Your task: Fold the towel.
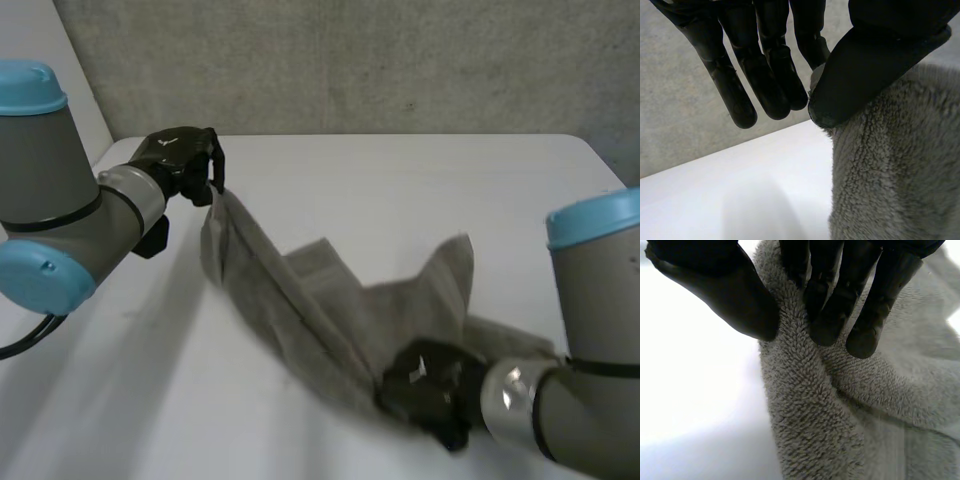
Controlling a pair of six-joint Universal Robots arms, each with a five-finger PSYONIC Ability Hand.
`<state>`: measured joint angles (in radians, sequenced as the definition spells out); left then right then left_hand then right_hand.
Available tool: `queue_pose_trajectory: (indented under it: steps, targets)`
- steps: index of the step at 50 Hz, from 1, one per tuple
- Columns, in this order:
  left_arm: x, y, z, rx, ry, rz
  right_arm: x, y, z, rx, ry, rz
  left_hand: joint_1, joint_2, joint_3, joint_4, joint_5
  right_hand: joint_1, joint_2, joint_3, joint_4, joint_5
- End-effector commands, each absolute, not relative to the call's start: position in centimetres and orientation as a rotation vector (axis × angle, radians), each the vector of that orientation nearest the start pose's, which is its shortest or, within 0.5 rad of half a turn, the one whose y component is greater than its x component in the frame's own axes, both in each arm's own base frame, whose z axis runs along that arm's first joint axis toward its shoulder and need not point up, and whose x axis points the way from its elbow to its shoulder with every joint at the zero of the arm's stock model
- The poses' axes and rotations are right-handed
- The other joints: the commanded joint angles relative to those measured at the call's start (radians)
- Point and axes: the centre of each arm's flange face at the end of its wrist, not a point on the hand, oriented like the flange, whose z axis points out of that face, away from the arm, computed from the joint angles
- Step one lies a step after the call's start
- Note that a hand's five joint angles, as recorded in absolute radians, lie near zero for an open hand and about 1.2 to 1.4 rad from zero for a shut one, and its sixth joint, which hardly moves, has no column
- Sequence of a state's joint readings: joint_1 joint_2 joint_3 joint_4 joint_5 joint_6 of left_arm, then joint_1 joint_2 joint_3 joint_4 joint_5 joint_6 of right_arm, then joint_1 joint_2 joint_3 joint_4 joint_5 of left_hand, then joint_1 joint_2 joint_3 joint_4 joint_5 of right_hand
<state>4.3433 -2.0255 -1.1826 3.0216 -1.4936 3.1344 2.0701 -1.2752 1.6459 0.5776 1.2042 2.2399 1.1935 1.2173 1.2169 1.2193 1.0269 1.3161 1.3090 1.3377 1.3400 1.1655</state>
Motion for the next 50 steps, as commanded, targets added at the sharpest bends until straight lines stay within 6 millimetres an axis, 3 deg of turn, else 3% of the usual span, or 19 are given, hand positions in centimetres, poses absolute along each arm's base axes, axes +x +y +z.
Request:
queue_pose_trajectory:
  steps: [1,3,4,5,6,8,9,10,17,19,27,33,38,44,46,47,48,49,50]
  targets:
    - [-27.5,-30.4,25.2,0.641,2.657,-2.139,25.9,-13.5,20.1,-1.835,1.895,-0.913,0.203,0.179,0.179,0.177,0.195,-0.838,-0.831,-0.859,-0.862,-0.862]
    - [-27.5,-30.3,25.2,0.653,2.654,-2.136,26.1,-17.1,22.1,-1.626,1.944,-1.126,0.203,0.179,0.179,0.177,0.195,-1.098,-1.091,-1.12,-1.122,-1.122]
    - [-27.5,-30.3,25.2,0.653,2.654,-2.136,26.1,-17.1,22.2,-1.625,1.945,-1.127,0.203,0.179,0.179,0.177,0.195,-1.099,-1.092,-1.121,-1.123,-1.123]
    - [-27.6,-30.2,25.2,0.663,2.654,-2.134,26.1,-19.0,23.2,-1.492,1.972,-1.217,0.203,0.179,0.179,0.177,0.195,-1.122,-1.115,-1.144,-1.146,-1.146]
    - [-27.6,-30.2,25.2,0.663,2.654,-2.134,26.1,-19.0,23.2,-1.491,1.973,-1.217,0.203,0.179,0.179,0.177,0.195,-1.122,-1.115,-1.144,-1.146,-1.146]
    - [-27.8,-29.8,25.7,0.685,2.649,-2.154,26.0,-22.4,24.8,-1.274,2.0,-1.343,0.203,0.179,0.179,0.177,0.195,-1.128,-1.121,-1.15,-1.152,-1.152]
    - [-27.8,-29.8,25.7,0.685,2.649,-2.154,26.0,-22.4,24.8,-1.273,2.0,-1.344,0.203,0.179,0.179,0.177,0.195,-1.128,-1.121,-1.15,-1.152,-1.152]
    - [-28.0,-29.5,26.2,0.708,2.644,-2.173,26.2,-23.7,24.9,-1.198,2.008,-1.36,0.203,0.179,0.179,0.177,0.195,-1.134,-1.127,-1.156,-1.158,-1.158]
    - [-28.4,-27.8,29.6,0.803,2.578,-2.318,27.2,-27.6,24.3,-1.097,2.021,-1.372,0.203,0.179,0.179,0.177,0.195,-1.14,-1.133,-1.162,-1.164,-1.164]
    - [-28.4,-27.0,31.0,0.848,2.546,-2.381,27.8,-29.5,23.5,-1.06,2.035,-1.365,0.203,0.179,0.179,0.177,0.195,-1.137,-1.13,-1.159,-1.161,-1.161]
    - [-27.7,-24.4,34.6,0.911,2.458,-2.513,29.3,-33.7,20.8,-0.853,2.073,-1.243,0.203,0.179,0.179,0.177,0.195,-1.093,-1.086,-1.115,-1.117,-1.117]
    - [-27.3,-23.0,36.7,0.931,2.387,-2.6,31.1,-33.8,18.8,-0.866,2.07,-1.126,0.203,0.179,0.179,0.177,0.195,-1.09,-1.083,-1.112,-1.114,-1.114]
    - [-26.7,-21.5,38.9,0.934,2.289,-2.694,33.5,-32.7,16.7,-0.901,2.025,-0.995,0.203,0.179,0.179,0.177,0.195,-1.09,-1.083,-1.112,-1.114,-1.114]
    - [-26.3,-21.1,39.8,0.923,2.244,-2.73,35.0,-31.1,15.6,-0.929,2.005,-0.916,0.203,0.179,0.179,0.177,0.195,-1.049,-1.042,-1.071,-1.073,-1.073]
    - [-26.1,-21.1,39.9,0.914,2.236,-2.733,35.5,-30.2,15.6,-0.945,1.992,-0.885,0.203,0.179,0.179,0.177,0.195,-0.798,-0.791,-0.82,-0.822,-0.822]
    - [-26.1,-21.1,39.9,0.914,2.236,-2.733,35.5,-30.2,15.6,-0.945,1.992,-0.885,0.203,0.179,0.179,0.177,0.195,-0.797,-0.789,-0.818,-0.82,-0.821]
    - [-26.1,-21.2,39.9,0.912,2.238,-2.731,35.5,-30.3,15.7,-0.944,1.994,-0.89,0.203,0.179,0.179,0.177,0.195,-0.564,-0.557,-0.586,-0.588,-0.588]
    - [-26.1,-21.2,39.9,0.912,2.238,-2.731,35.5,-30.3,15.7,-0.944,1.994,-0.891,0.203,0.179,0.179,0.177,0.195,-0.562,-0.555,-0.583,-0.586,-0.586]
    - [-26.0,-21.3,39.7,0.907,2.244,-2.722,35.5,-30.4,15.7,-0.945,1.997,-0.898,0.203,0.179,0.179,0.177,0.195,-0.297,-0.29,-0.319,-0.321,-0.321]
